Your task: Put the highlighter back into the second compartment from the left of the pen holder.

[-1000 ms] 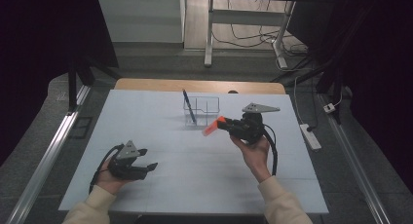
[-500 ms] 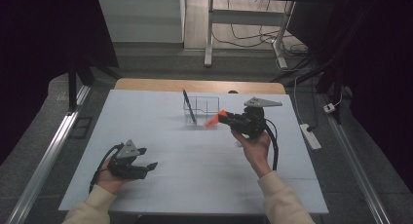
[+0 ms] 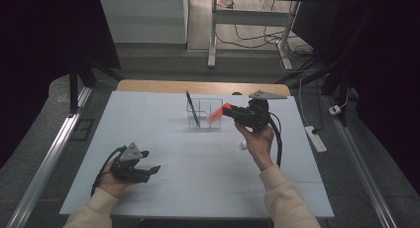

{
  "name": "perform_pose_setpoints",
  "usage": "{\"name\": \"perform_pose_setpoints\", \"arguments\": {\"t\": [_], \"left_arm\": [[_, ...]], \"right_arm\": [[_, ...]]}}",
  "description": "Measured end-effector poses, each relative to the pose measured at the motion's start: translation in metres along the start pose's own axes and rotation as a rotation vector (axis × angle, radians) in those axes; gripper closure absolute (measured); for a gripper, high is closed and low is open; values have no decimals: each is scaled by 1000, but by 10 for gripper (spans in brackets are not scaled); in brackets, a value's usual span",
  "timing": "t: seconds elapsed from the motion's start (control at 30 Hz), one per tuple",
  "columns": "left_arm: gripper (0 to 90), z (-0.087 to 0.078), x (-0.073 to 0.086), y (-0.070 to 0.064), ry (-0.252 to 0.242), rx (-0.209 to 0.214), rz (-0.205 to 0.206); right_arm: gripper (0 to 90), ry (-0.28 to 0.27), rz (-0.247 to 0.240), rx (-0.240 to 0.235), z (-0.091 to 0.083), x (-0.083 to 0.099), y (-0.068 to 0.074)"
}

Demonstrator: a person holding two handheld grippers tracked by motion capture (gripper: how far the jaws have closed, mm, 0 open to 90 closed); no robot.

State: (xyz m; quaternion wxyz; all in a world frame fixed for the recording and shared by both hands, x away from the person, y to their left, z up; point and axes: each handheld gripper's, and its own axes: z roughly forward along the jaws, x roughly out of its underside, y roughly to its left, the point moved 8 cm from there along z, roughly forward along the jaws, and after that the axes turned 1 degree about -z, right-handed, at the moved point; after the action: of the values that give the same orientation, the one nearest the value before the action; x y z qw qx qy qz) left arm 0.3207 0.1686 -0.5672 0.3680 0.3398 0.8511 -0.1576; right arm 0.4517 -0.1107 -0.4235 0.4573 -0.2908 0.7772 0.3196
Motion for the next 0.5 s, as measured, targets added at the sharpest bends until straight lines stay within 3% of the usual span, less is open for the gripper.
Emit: {"name": "perform_pose_setpoints", "arguments": {"t": [0.5], "left_arm": [[295, 0, 0, 1, -2, 3, -1]], "right_arm": [[749, -20, 27, 39, 16, -19, -19]]}}
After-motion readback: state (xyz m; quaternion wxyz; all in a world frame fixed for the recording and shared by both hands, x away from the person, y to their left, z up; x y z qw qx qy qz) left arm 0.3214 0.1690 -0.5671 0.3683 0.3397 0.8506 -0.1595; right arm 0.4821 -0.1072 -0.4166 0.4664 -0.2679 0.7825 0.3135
